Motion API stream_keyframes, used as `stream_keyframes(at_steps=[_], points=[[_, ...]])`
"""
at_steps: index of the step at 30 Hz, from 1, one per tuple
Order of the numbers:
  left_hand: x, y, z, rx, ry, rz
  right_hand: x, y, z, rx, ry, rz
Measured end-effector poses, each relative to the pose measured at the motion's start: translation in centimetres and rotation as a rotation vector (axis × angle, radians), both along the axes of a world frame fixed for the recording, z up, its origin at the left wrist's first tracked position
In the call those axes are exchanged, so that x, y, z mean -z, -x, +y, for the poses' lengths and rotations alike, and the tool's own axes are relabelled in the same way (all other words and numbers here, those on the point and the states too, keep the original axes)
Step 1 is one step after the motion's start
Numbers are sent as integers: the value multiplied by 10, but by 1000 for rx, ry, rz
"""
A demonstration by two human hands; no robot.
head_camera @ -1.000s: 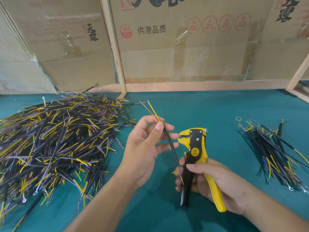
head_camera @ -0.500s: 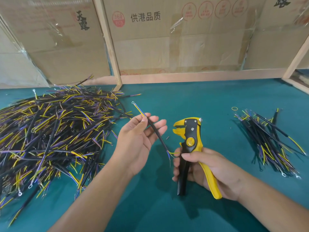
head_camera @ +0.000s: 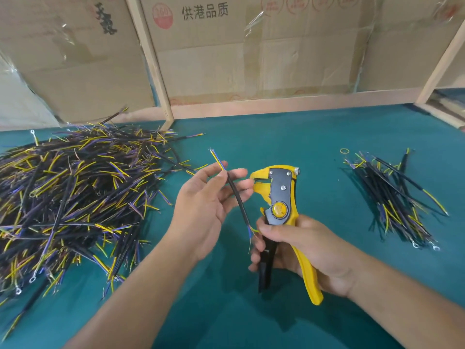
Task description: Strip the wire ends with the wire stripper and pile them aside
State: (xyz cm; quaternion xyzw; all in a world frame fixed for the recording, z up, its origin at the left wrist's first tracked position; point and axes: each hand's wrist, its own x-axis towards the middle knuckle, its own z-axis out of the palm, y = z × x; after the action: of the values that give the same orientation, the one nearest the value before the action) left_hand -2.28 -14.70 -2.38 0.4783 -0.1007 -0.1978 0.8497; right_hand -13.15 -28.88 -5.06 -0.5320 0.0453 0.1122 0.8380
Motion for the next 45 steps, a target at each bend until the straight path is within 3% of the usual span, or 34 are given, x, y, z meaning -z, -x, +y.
stream_keyframes(at_steps=[2, 4, 7, 12, 15, 19, 24, 32, 45], points=[[2, -2, 2, -163, -263, -185, -1, -1, -3, 25, 9, -18], [1, -8, 9, -359, -671, -545, -3, -2, -7, 49, 6, -41], [-3, -12, 19, -386, -916, -923, -5, -3, -13, 71, 7, -76], [-4, -10, 23, -228, -1267, -833, -4, -5, -18, 99, 36, -104], [-4, -9, 23, -12, -1134, -1080, -4, -6, -19, 107, 48, -108], [-3, 0, 22, 378, -836, -885, -5, -6, -21, 120, 70, -105], [-1, -1, 22, 471, -701, -802, -7, -8, -22, 138, 44, -91], [-1, -2, 19, 350, -627, -808, -10, -8, -15, 161, -184, -23], [-4, 0, 20, 246, -660, -822, -3, -7, -18, 93, -120, -65]])
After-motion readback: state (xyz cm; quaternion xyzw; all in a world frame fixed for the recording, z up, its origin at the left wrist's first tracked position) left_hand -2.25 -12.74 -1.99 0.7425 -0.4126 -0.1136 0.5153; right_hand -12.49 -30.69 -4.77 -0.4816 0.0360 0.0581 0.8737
